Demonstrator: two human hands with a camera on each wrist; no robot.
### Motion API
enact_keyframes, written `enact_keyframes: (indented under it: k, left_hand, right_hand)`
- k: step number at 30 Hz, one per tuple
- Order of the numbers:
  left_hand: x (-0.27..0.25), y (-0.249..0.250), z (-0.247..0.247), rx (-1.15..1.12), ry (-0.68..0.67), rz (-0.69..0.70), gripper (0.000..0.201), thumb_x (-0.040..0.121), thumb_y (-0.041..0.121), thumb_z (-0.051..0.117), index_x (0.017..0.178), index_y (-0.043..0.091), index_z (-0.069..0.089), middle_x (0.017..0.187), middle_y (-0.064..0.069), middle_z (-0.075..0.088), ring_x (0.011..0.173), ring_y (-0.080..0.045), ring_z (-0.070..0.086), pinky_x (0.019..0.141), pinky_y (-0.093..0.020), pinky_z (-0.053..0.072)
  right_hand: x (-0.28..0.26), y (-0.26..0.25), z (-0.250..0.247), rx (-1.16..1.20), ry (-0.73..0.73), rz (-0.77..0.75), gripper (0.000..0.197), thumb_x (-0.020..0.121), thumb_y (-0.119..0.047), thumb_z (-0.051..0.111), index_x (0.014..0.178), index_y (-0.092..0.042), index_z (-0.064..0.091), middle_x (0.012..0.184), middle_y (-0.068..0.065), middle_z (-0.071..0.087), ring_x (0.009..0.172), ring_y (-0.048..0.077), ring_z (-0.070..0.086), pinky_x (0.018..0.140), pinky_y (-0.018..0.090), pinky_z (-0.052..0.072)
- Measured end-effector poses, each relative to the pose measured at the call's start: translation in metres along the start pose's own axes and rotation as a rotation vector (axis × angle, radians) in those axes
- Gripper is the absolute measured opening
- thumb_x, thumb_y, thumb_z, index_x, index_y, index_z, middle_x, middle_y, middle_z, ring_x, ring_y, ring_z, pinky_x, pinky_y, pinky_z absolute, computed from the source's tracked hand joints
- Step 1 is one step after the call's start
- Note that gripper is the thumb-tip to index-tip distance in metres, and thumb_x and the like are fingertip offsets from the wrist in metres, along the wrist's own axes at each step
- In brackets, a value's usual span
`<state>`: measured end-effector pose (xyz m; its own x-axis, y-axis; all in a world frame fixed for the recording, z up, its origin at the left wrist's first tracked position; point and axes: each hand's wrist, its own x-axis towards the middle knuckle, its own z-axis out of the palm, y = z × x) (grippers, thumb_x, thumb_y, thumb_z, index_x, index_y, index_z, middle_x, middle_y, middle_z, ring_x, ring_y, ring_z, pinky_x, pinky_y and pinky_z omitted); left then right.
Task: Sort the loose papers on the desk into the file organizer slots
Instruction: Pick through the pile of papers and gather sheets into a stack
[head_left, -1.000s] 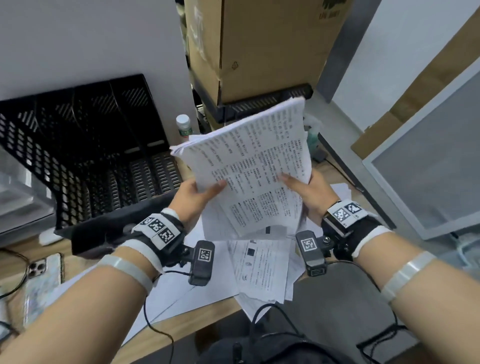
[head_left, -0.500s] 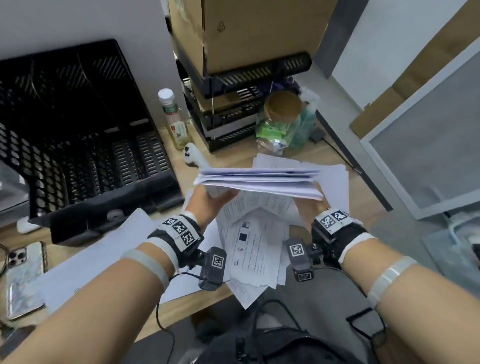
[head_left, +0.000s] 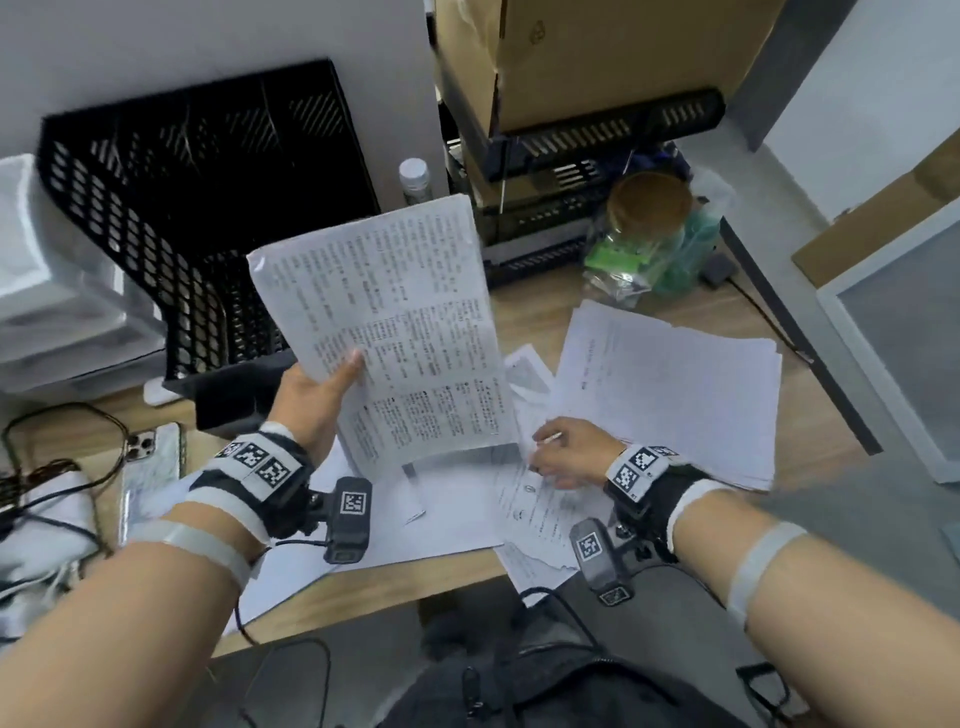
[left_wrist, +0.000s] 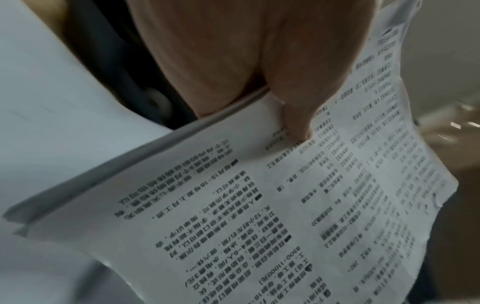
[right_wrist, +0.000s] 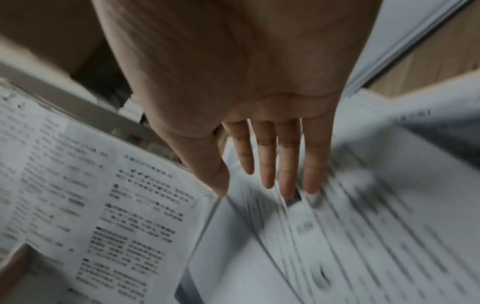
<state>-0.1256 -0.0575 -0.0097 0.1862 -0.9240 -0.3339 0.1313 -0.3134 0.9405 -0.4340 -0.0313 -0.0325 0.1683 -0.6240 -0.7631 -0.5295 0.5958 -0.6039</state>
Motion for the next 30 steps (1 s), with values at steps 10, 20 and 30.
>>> enact_keyframes:
  k: [10,20,30]
  left_hand:
    - [-0.054,-0.033,-0.124,-0.092,0.298,-0.105,0.036,0.096,0.021,0.063,0.130,0.012,0.061,0.131,-0.007,0.069,0.118,-0.028,0.067,0.104,-0.060,0.047]
    - [-0.038,-0.026,-0.128,-0.129,0.218,-0.076,0.036,0.093,0.028,0.068,0.127,0.020,0.065,0.131,-0.003,0.069,0.118,-0.026,0.067,0.102,-0.054,0.050]
    - [-0.012,-0.012,-0.070,-0.138,0.085,-0.093,0.040,0.096,0.018,0.063,0.135,0.008,0.058,0.121,-0.004,0.071,0.108,-0.024,0.069,0.097,-0.050,0.052]
  right_hand:
    - [0.050,-0.015,0.086,-0.241,0.049,0.053,0.025,0.080,-0.033,0.070,0.074,-0.009,0.065,0.071,0.008,0.066,0.063,0.021,0.057,0.058,0.026,0.046]
    - [0.008,-0.052,0.019,-0.302,0.472,-0.373,0.019,0.087,-0.021,0.064,0.103,-0.017,0.073,0.101,0.002,0.074,0.096,0.025,0.065,0.090,0.038,0.051]
    - [-0.073,-0.022,-0.085,0.293,0.745,-0.567,0.035,0.080,0.008,0.067,0.066,-0.022,0.075,0.095,0.000,0.073,0.098,0.019,0.068,0.100,0.041,0.050]
